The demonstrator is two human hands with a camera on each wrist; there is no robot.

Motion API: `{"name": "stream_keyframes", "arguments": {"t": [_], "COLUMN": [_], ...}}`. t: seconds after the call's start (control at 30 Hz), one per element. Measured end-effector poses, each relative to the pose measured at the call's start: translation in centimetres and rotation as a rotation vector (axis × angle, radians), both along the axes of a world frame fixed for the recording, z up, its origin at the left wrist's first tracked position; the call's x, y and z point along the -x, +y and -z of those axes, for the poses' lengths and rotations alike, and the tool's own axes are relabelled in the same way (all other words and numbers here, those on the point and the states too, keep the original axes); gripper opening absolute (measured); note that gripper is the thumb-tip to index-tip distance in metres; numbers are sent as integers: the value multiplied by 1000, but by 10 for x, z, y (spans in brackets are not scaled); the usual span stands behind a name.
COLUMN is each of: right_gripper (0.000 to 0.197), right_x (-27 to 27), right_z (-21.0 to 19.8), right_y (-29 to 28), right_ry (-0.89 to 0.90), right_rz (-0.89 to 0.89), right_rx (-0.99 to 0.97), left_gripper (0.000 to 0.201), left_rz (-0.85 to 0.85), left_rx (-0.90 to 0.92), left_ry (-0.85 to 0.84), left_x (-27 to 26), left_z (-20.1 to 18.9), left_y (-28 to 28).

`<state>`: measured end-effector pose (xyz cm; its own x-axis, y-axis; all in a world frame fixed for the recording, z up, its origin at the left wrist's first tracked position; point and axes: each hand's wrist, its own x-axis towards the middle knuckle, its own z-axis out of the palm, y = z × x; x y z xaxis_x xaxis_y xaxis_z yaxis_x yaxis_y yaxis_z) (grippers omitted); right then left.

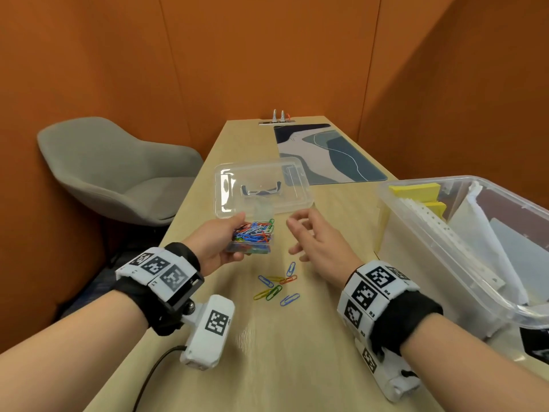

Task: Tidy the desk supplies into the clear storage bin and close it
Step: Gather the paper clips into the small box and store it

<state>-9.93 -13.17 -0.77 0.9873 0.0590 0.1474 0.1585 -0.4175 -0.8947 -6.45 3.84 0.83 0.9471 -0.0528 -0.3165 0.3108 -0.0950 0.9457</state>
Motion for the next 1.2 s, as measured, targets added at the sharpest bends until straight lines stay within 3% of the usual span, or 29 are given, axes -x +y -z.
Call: {"name": "stream_keyframes", "arguments": {"t": [0.07, 0.2, 0.4, 0.53, 0.6, 0.63, 0.73, 0.8, 1.0, 1.2], "right_gripper": [4, 18, 19, 26, 26, 26, 27, 28, 29, 31], "right_x": [3, 2, -8, -16, -20, -22, -25, -26, -25, -23], "right_z": [-3, -1, 5, 9, 12, 14, 16, 16, 15, 14], "right_y": [-1, -3, -4, -6, -7, -8, -12, -15, -20, -20], "right_ry": [-74, -71, -28, -50, -39, -31, -14, 4, 19, 61], "right_rz": [-40, -97, 80, 182, 244, 276, 334, 361, 402, 394], "right_rx": [-86, -103, -165, -74, -87, -92, -93, -93, -82, -30], "left_gripper": [35, 44, 56, 46, 36, 36, 76, 87, 37, 21], "left_rz": [28, 113, 180, 73, 157, 293, 751, 909, 896, 829], "left_rx": [-51, -127, -88, -78, -351, -541, -900, -1048, -852, -879], "left_ry": [-12, -58, -92, -85, -138, -187, -294, -413, -530, -563], "left_x": [1, 2, -1, -5, -6, -6, 3, 9, 8, 10], "left_z": [-1, -5, -4, 12, 18, 21, 21, 22, 29, 26], "left_y": [-10, -29, -35, -18, -8, -5, -13, -25, -26, -17]}}
